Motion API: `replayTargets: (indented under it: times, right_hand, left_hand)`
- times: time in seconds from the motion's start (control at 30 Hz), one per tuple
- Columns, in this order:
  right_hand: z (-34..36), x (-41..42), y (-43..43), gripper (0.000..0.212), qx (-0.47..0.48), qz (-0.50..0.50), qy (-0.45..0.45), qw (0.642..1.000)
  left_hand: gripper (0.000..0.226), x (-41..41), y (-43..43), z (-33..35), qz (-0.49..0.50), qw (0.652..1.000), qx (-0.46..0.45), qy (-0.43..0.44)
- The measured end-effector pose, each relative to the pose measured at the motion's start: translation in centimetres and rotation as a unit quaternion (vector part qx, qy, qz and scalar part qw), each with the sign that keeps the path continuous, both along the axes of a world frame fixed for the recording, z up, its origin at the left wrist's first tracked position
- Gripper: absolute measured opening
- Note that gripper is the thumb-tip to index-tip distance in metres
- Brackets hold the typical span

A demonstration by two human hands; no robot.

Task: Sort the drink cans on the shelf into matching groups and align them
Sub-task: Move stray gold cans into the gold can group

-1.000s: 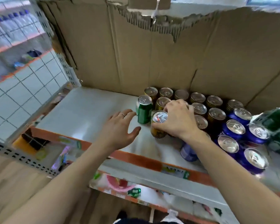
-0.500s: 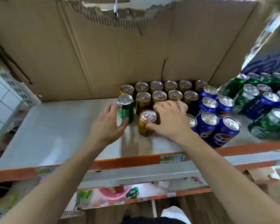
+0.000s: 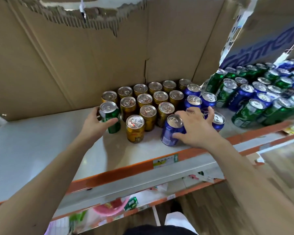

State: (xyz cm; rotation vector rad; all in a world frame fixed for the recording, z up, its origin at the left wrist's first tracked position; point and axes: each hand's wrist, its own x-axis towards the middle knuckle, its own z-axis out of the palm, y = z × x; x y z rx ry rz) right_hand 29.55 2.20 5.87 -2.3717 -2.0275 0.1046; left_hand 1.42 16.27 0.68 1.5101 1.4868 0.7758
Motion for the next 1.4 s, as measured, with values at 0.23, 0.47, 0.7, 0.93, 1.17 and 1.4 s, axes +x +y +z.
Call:
replayTargets:
  times: [0.23,0.47,0.7,0.93,1.17,1.4]
  right_hand:
    - [0.1,-0.3,0.5,0.073,-0.007,0.005,0.011,1.000]
    - [0.6,-0.4,-1.0,0.082,0.130,-0.028,0.226,0.965]
    - [2.7,0.9,-3.6,0.123,0.204,-0.012,0.660,0.723]
    - [4.0,1.6,-7.9,0.069,0.317,-0.099,0.785,0.523]
    - [3.8,6.4,-12.1,0.062,0.343,-0.171,0.860,0.337]
    - [4.4,13.0,-18.2,0.059,0.345,-0.153,0.833,0.405]
  left_hand:
    - [0.060,-1.4,-1.1,0.6,0.040,0.985,0.007,-0.167]
    - [0.051,-1.1,-3.6,4.9,0.009,0.934,-0.003,-0.358]
    - [0.055,4.4,-6.8,8.2,-0.037,0.870,-0.142,-0.471]
    - [0.061,11.3,-10.6,8.5,-0.110,0.861,-0.233,-0.439]
    - [0.052,17.7,-15.0,8.8,-0.178,0.848,-0.282,-0.411]
    - [0.065,25.8,-19.8,9.9,-0.229,0.850,-0.293,-0.372]
